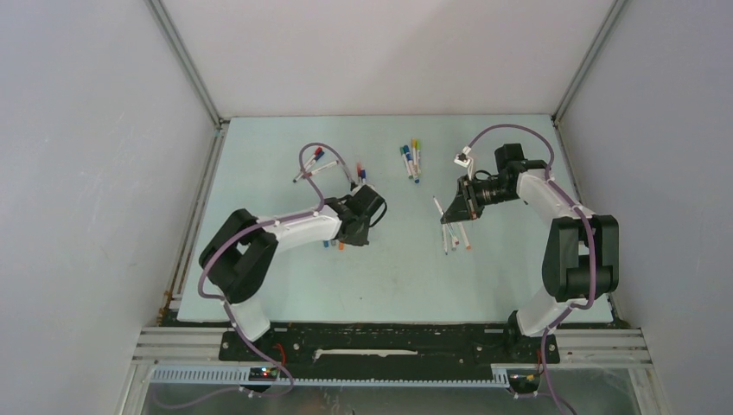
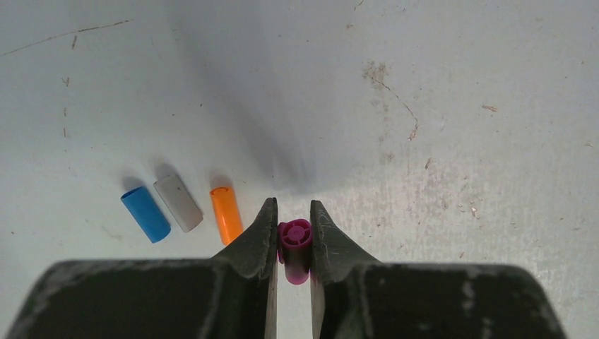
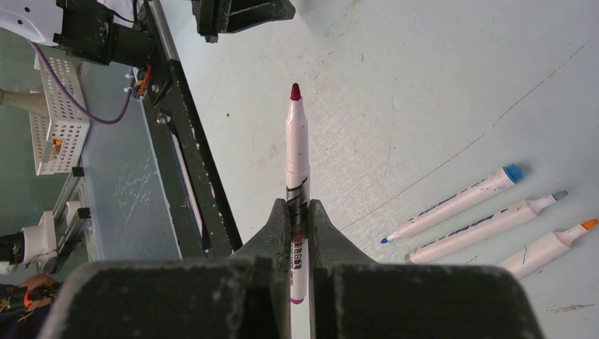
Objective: Open the pen caps
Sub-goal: Place the pen cap at the center of the board.
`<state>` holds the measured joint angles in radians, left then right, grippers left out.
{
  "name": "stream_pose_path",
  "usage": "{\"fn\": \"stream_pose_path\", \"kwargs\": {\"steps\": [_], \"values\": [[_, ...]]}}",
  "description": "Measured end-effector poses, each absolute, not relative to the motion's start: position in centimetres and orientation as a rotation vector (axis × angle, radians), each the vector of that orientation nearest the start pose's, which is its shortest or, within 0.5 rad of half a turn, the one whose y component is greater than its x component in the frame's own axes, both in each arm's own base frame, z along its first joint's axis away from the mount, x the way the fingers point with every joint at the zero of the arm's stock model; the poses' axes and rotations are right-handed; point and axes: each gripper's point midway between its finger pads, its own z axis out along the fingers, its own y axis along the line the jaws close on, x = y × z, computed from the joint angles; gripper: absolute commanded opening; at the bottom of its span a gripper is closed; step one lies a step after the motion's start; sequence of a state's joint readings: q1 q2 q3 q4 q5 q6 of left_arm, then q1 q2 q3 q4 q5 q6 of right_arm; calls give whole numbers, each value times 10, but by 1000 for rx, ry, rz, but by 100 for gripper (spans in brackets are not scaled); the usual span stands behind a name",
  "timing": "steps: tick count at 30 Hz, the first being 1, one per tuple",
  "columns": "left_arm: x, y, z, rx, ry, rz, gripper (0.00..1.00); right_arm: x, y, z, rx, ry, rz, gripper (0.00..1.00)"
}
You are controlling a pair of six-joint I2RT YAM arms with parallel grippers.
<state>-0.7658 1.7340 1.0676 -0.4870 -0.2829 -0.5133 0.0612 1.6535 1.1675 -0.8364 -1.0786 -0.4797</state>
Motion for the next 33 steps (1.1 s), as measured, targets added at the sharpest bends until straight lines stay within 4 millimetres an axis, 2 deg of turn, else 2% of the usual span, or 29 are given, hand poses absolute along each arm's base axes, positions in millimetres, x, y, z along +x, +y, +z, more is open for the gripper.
{"fn": "stream_pose_path", "kwargs": {"steps": [6,12,20,29,33], "values": [[281,-228,23,259,2648,0,21,284,163,138,-803,2234,1325,0],[278,-222,16,266,2670,43,24,284,163,138,-802,2234,1324,0],[280,-223,16,266,2670,48,31,285,161,138,-794,2235,1321,0],[279,-222,17,266,2671,49,33,288,156,137,-775,2240,1310,0],[280,-223,27,260,2653,28,37,290,152,135,-763,2251,1292,0]]}}
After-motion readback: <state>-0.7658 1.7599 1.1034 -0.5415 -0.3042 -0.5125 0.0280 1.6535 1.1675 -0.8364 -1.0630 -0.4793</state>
